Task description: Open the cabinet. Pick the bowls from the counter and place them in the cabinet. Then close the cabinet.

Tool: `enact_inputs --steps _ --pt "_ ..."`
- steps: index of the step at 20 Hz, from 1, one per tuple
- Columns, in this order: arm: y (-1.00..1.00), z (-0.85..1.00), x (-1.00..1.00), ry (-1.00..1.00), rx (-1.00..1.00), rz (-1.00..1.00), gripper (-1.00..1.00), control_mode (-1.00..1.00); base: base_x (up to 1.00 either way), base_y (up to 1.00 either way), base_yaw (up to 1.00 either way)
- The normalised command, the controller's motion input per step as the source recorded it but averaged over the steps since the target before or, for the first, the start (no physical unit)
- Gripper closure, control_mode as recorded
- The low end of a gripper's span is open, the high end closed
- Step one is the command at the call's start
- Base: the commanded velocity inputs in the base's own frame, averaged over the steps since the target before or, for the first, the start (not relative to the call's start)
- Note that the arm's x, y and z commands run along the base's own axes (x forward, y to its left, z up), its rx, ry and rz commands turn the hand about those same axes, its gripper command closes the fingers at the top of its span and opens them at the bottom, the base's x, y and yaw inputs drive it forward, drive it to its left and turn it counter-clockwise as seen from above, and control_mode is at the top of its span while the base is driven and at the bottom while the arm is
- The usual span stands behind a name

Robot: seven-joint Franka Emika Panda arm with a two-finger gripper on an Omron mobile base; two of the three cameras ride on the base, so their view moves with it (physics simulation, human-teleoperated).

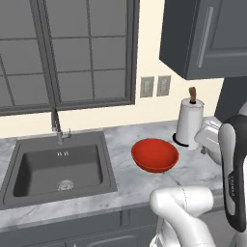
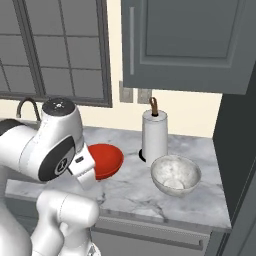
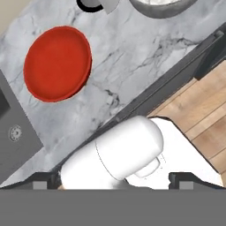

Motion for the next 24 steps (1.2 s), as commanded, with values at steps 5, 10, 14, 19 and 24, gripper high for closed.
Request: enact_inputs --steps 5,10,14,19,24 --pt "-0.1 -0.39 0.35 -0.02 -0.07 0.0 -1.0 -1.0 0.0 0.0 0.0" --pt "-0.07 -0.26 0.48 0.0 -0.02 0.0 -1.0 -1.0 0.0 0.0 0.0" --pt "-0.01 -0.28 0.61 0.0 0.0 0.02 -1.0 -1.0 0.0 0.0 0.0" --pt "0.0 -0.2 0.53 0.0 0.02 0.07 -1.0 -1.0 0.0 0.0 0.0" --pt "0.0 -0.22 0.46 0.0 0.03 0.06 -1.0 -1.0 0.0 0.0 0.0"
